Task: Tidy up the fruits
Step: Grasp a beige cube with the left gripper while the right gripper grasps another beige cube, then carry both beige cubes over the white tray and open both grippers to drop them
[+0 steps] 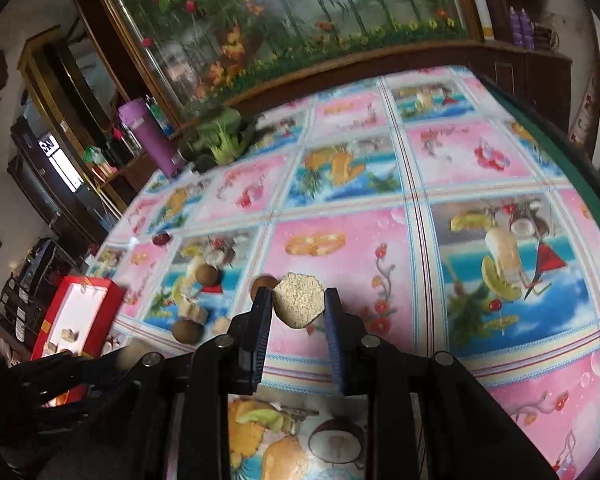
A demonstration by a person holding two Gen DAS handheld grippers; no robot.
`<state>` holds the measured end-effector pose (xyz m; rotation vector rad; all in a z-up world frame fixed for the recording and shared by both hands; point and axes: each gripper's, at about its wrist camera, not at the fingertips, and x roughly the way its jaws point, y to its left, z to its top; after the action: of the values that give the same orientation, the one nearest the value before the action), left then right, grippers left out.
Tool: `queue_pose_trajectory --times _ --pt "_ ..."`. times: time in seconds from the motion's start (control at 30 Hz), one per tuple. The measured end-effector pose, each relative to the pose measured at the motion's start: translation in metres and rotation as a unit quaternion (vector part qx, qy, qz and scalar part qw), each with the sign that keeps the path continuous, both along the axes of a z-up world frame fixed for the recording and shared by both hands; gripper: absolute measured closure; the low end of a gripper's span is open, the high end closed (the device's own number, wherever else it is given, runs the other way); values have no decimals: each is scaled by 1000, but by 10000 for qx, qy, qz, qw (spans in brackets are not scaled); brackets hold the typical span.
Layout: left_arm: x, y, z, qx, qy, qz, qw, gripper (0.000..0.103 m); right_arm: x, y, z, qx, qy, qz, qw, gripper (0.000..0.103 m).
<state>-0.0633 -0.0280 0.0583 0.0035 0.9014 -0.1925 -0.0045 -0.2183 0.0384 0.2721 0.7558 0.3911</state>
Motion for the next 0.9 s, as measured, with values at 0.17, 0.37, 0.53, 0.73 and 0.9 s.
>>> queue_pose_trajectory --times 0.17,0.37,0.53,0.73,0.9 --pt "-37 42 35 119 -528 429 9976 76 -14 -2 17 15 -660 -203 9976 78" --pt "-71 88 62 107 -985 821 9917 76 -32 4 27 206 -1001 -347 9942 78" --pt "-91 121 68 49 -1115 1093 9877 76 -47 42 25 411 -877 64 9953 78" --pt "-110 165 63 34 -1184 1526 9812 76 -65 123 35 406 -802 1025 9907 78" --pt "-126 212 63 41 -1290 2039 9704 76 -82 177 54 291 -967 1615 9817 78"
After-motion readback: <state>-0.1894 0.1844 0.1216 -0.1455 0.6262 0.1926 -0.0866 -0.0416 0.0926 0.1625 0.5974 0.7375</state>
